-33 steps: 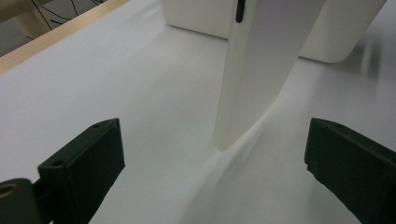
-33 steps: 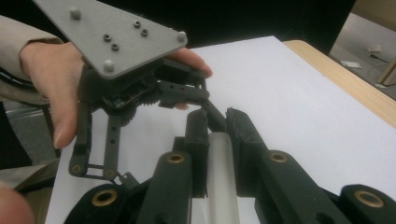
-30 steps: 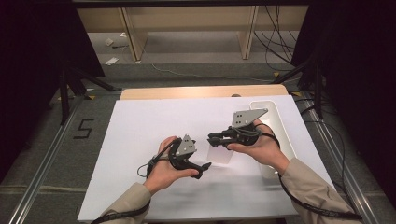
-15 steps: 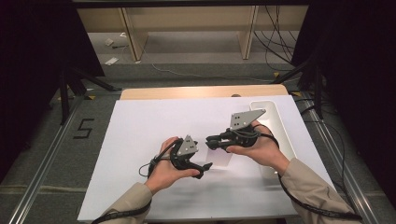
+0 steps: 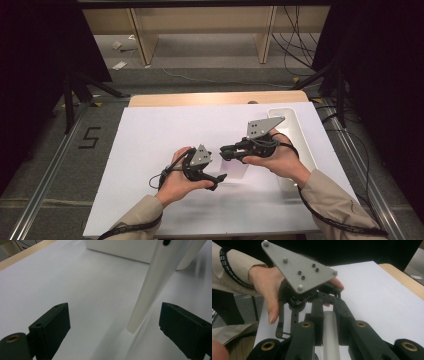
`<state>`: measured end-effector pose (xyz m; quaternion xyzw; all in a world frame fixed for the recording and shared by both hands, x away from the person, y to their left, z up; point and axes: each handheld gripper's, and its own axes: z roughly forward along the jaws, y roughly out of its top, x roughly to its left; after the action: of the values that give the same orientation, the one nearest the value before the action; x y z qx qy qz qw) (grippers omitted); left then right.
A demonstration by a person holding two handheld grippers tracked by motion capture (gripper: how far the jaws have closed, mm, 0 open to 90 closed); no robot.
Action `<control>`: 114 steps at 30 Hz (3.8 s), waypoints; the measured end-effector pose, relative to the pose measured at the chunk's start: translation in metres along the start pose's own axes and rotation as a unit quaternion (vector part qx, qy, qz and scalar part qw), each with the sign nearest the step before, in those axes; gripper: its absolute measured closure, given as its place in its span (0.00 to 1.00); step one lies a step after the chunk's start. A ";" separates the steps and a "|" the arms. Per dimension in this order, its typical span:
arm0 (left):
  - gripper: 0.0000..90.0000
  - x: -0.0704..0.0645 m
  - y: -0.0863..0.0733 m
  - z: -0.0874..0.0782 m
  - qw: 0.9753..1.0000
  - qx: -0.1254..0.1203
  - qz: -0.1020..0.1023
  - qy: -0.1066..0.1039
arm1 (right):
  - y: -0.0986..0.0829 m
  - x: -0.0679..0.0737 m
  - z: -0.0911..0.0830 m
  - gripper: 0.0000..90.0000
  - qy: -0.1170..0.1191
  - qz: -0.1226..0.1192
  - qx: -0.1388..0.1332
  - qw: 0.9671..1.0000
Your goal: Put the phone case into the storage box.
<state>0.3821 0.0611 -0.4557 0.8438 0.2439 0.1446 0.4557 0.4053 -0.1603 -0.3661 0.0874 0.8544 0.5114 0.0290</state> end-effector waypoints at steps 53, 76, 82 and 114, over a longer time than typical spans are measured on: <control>0.89 -0.004 0.004 -0.001 0.992 -0.007 0.051 -0.112 | -0.006 -0.010 0.001 0.42 -0.008 0.019 -0.039 0.999; 0.89 0.005 0.010 -0.010 0.999 -0.012 -0.049 0.013 | -0.014 -0.020 -0.003 0.18 -0.119 0.065 -0.108 0.985; 0.89 0.004 0.013 -0.010 0.996 -0.006 -0.082 0.030 | -0.018 -0.017 0.001 0.17 -0.160 0.071 -0.119 0.977; 0.89 -0.007 0.023 0.006 0.994 0.001 -0.098 0.049 | -0.024 -0.011 0.022 0.05 -0.216 0.122 -0.132 0.960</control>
<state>0.3853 0.0426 -0.4401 0.8081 0.3479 0.1400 0.4542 0.4166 -0.1547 -0.3985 0.2948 0.7356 0.5880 0.1621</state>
